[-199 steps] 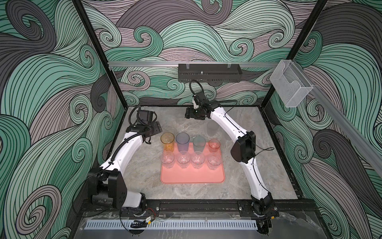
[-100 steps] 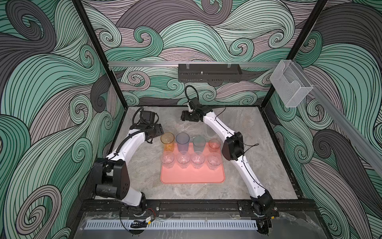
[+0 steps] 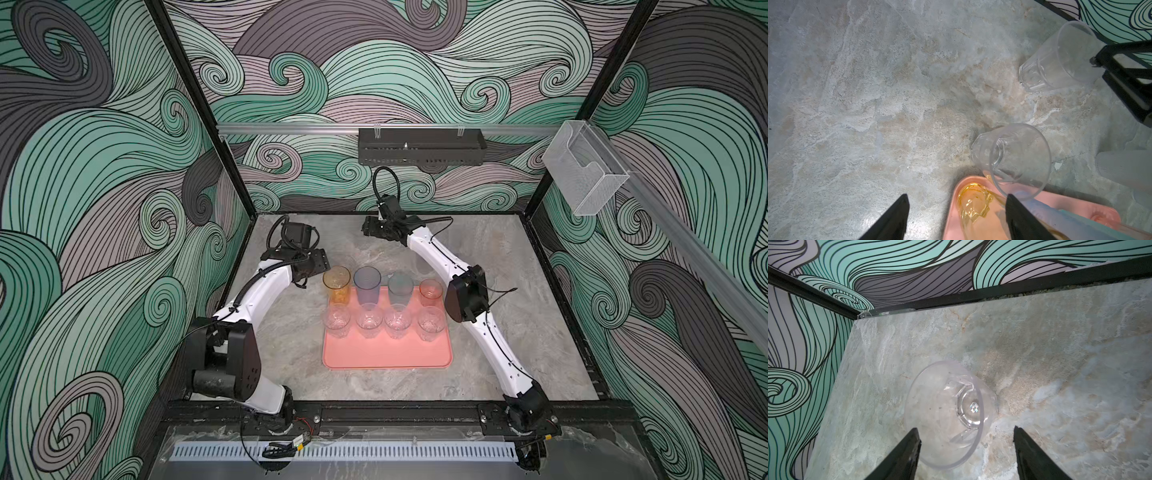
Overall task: Place the glasses into the tray
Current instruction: Pick up the glass from the top-center of the table.
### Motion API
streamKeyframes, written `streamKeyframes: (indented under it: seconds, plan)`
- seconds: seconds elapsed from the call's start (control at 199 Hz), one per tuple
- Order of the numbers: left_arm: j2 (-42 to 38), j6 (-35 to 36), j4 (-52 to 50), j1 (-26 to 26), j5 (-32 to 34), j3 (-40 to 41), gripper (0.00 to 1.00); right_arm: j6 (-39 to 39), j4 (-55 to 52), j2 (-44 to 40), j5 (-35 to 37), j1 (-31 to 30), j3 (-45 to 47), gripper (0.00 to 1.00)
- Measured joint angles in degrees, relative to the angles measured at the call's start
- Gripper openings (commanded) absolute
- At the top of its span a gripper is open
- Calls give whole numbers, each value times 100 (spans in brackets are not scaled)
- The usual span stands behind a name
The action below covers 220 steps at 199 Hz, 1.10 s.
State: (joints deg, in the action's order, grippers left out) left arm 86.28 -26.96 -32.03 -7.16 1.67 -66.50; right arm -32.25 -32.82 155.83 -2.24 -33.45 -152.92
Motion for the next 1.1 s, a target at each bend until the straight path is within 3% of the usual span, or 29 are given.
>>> streamKeyframes:
  seconds: [0.155,0.441,0.867,1.103]
  plan:
    - [0,22,4,0,-9,0,75,-52,55,238,55,7,-7,61]
    - [0,74,37,0,-22,2,75,-118,55,267,70,28,-2,36]
    - [0,105,39,0,17,24,75,-42,-35,-264,57,28,866,4]
    - [0,157,33,0,111,70,75,210,-118,-901,98,31,1353,0]
